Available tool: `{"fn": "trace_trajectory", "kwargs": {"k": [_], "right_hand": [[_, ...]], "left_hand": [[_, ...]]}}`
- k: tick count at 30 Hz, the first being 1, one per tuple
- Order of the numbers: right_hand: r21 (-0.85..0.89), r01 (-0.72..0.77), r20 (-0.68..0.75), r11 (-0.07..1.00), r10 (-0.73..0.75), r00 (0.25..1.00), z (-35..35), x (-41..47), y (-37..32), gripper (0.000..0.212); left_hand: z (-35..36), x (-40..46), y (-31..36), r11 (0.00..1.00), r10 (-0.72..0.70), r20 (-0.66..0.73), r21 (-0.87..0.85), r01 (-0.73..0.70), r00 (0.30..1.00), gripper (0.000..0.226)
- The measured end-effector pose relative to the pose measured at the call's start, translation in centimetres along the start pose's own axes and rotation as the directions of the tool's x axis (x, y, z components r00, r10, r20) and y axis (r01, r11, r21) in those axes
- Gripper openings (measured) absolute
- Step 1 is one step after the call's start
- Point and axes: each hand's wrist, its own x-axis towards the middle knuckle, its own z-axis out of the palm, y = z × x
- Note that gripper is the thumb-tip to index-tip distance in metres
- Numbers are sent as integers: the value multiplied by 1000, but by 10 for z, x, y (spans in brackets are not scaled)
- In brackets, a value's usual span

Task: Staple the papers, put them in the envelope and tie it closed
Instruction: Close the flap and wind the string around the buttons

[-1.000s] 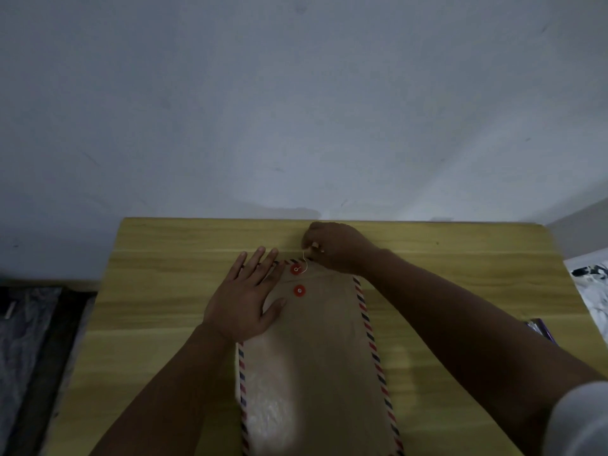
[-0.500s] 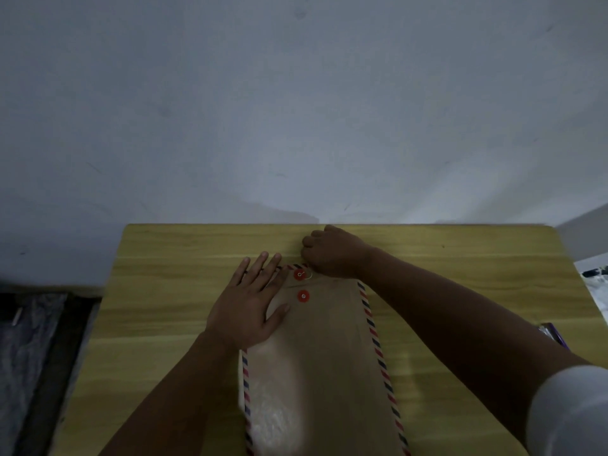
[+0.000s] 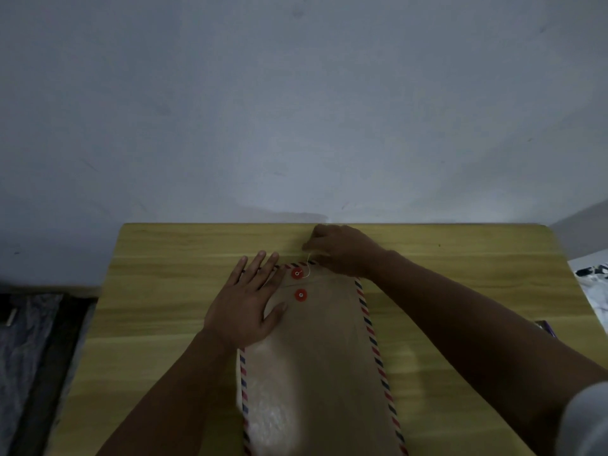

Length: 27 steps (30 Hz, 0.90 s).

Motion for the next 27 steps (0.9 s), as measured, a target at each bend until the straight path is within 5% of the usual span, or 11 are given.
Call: {"fn": "trace_trajectory", "kwargs": {"k": [5,10,15,18,21,27], "right_hand": [[-387,257,150,886,-214,965,-1,11,-13,28],[-486,329,229,810,-245,942,-10,20,-25,23],[-490,302,130,818,-273,953,2,23,-24,24],[-340,185,108,922,-157,982,1,20,-20,29],[-5,63,18,998,-63,998,-2,10,-16,23],[570,-159,20,806,179,984,-4,-6,-20,17]], "left_hand": [[1,1,0,1000,-1,-1,-12,1,1000,71],[1,1,0,1000,0,-8,-12,0,1000,71],[3,1,-1,1000,5,-26,-25,-6,1000,71],[3,0,-1,999,7,-26,-31,-8,1000,71],[3,1,-1,999,3,-35,-34,-4,999,71],[4,0,0,1000,-1,-45,-18,0,999,70]]}}
